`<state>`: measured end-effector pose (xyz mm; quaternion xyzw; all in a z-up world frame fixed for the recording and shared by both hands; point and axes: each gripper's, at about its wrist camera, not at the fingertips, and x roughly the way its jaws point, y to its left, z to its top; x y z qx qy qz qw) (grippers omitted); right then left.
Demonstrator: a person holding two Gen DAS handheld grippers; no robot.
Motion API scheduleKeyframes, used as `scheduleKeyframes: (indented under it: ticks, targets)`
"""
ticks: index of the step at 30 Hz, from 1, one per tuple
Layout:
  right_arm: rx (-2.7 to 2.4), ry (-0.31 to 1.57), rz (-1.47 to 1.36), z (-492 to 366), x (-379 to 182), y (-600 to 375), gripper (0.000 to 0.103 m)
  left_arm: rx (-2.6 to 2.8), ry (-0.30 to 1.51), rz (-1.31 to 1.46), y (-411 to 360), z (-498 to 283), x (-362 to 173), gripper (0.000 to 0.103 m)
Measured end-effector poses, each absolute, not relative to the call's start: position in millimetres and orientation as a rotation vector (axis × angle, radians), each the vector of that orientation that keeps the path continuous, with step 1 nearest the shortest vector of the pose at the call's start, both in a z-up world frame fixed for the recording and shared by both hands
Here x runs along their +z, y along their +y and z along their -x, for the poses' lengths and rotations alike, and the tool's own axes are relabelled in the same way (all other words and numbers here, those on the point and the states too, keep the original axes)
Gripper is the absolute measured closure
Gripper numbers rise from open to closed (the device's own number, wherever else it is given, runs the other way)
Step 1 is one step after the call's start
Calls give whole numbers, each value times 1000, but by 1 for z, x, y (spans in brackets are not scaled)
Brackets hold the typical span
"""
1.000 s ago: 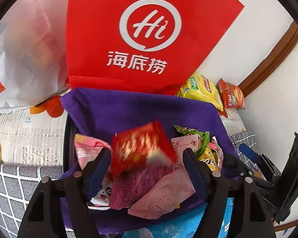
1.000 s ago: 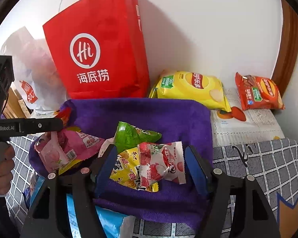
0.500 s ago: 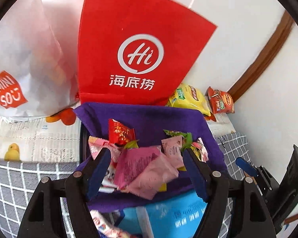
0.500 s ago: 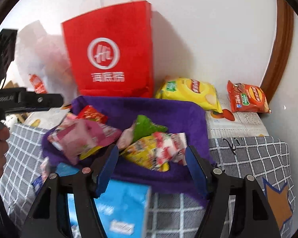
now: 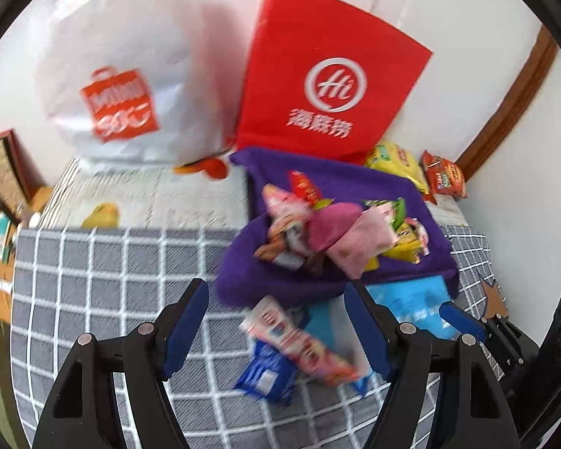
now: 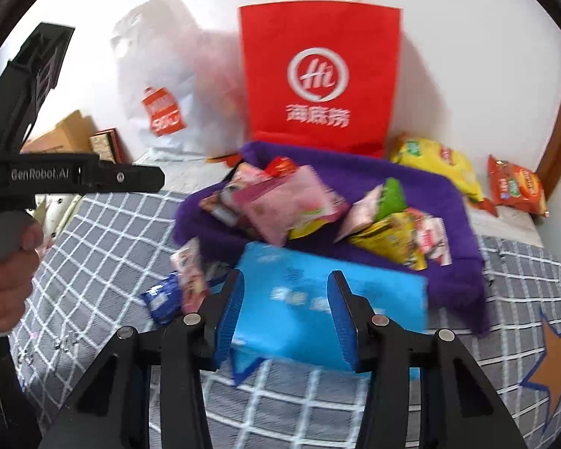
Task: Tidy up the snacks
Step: 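Move both open tools back toward the remaining packs beside the blue tissue pack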
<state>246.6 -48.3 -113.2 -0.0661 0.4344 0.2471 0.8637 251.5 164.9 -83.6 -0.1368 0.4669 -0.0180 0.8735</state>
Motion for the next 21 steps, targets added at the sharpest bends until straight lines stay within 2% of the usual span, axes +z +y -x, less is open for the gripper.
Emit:
scheduleKeyframes:
  ticks: [21]
  targets:
    - [602,976,487,-241,-163,53,58,2,1017,416,237,-223,-133,30]
